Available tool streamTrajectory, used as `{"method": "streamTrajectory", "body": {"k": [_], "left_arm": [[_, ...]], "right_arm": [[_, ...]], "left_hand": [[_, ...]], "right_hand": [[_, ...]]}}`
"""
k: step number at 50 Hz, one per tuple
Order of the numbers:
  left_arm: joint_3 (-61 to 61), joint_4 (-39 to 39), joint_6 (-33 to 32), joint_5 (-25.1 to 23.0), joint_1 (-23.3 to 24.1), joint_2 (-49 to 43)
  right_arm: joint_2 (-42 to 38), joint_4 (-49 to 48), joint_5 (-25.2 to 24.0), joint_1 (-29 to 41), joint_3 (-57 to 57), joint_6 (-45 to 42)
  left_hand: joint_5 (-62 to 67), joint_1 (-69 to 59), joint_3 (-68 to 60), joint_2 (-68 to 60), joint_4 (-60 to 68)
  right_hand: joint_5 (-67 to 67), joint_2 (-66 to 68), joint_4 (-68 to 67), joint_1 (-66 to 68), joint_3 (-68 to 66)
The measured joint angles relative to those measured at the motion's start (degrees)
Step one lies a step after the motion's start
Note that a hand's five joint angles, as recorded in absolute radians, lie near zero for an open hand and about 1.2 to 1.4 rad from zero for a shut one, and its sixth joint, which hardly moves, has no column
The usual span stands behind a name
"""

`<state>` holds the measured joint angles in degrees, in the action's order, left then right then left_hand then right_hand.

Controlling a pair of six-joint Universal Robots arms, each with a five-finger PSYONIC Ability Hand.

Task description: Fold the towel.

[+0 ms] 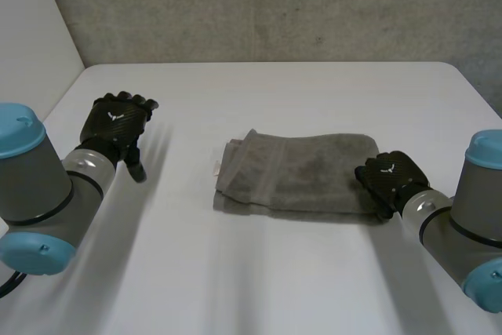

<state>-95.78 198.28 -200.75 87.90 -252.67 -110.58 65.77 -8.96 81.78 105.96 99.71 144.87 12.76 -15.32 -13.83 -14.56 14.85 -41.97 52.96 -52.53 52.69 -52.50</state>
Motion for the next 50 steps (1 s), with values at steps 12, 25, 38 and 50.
{"method": "streamTrajectory", "body": {"k": [12,25,38,50], "left_arm": [[-0.1,0.0,0.0,0.1,0.0,0.3],[4.6,-0.1,2.0,1.0,3.8,1.8],[10.2,-0.7,9.4,2.4,8.0,1.2],[15.2,-3.6,11.5,2.8,14.6,-5.5]], "right_arm": [[-0.3,-2.6,1.6,-2.2,-1.3,-2.8],[-2.7,-1.4,-8.3,15.6,-15.6,-11.0],[-11.1,4.6,-10.0,23.7,-22.1,-14.1],[5.0,0.5,-7.7,14.6,-13.9,12.9]], "left_hand": [[0.0,0.0,0.0,0.0,0.0],[-0.2,0.1,0.1,0.0,0.0],[-0.3,0.1,0.1,0.3,0.0],[-0.3,0.1,0.1,0.3,0.0]], "right_hand": [[-24.4,22.9,-24.0,19.4,-23.9],[-24.7,23.1,-24.0,20.3,-23.9],[36.0,-35.7,34.6,-34.4,34.5],[38.6,-39.3,38.3,-39.6,38.7]]}}
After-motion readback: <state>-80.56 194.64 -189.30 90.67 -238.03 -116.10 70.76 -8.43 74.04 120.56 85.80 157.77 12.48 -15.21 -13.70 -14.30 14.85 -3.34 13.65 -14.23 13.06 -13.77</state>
